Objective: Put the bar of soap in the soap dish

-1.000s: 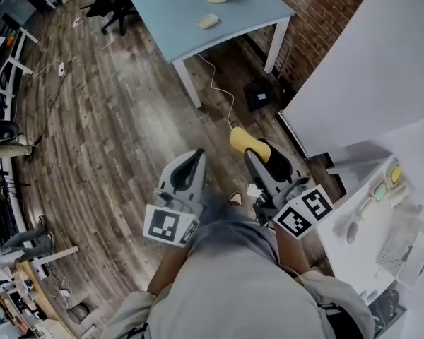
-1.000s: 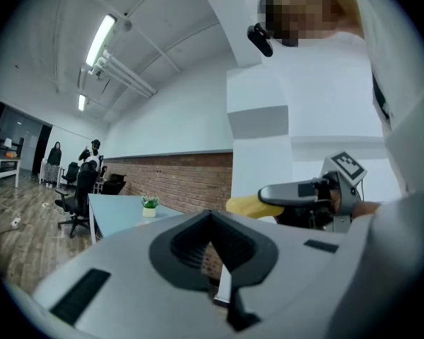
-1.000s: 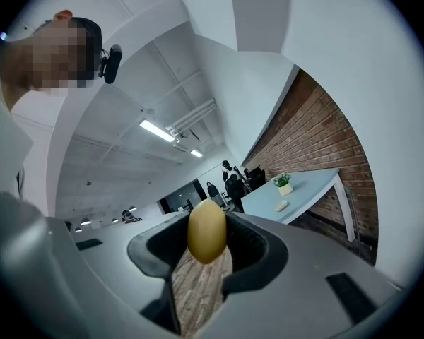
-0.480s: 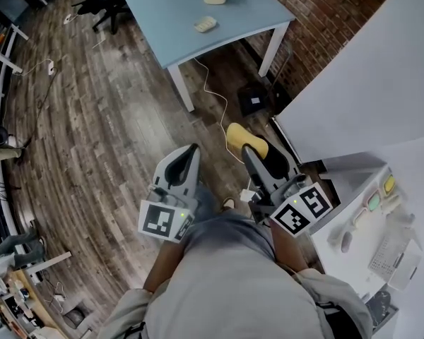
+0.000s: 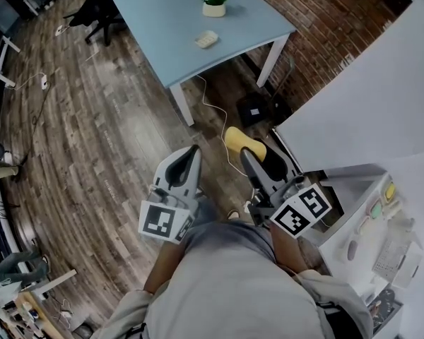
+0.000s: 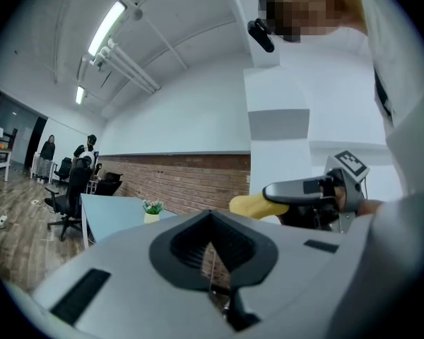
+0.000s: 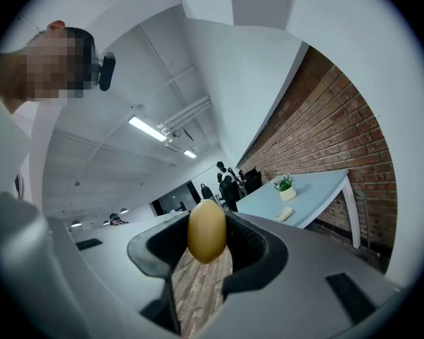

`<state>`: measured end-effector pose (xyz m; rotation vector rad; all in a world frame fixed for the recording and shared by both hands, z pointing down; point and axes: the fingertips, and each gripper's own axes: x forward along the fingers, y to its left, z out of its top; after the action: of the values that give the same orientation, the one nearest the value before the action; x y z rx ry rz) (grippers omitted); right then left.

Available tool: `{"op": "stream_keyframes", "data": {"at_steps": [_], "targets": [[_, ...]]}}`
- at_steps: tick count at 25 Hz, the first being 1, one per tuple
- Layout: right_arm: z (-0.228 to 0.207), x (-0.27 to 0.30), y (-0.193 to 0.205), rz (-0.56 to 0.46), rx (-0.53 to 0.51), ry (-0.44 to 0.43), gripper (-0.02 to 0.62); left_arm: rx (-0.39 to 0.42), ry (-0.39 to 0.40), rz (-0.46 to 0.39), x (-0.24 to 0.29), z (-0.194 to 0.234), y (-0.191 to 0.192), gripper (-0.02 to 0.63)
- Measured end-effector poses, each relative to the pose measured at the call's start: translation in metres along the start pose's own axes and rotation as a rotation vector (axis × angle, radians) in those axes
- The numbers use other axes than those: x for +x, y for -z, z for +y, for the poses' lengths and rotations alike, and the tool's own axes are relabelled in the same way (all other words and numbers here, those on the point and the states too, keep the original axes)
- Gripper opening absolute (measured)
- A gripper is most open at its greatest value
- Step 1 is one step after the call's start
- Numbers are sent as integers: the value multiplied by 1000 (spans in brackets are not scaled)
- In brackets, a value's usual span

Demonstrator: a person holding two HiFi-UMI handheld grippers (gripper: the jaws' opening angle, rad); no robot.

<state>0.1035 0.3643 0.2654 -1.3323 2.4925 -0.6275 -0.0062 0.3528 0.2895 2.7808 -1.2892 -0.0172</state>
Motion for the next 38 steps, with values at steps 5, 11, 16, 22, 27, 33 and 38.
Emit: {"op": "stream_keyframes", "data": {"at_steps": [5, 11, 16, 22, 27, 33, 38], "targets": [[6, 32, 1, -5, -15, 6, 161, 2, 24, -10, 3, 30, -4, 3], [19, 69, 8, -10, -20, 4, 161, 4, 70, -3, 5, 60, -3, 3], [22, 89, 13, -9, -11, 17, 161, -11, 95, 18, 9, 79, 6, 3], [21, 108, 11, -10, -10, 28, 161, -9, 113, 18, 14, 92, 2, 3], [17, 125, 10, -9, -3, 29, 161, -19, 114, 22, 23, 107, 3, 3], [-1, 150, 4, -3, 12, 29, 161, -24, 126, 34, 48, 122, 3, 3], [-18, 172, -2, 3, 17, 35, 161, -26, 129, 40, 73, 137, 3, 3]]}}
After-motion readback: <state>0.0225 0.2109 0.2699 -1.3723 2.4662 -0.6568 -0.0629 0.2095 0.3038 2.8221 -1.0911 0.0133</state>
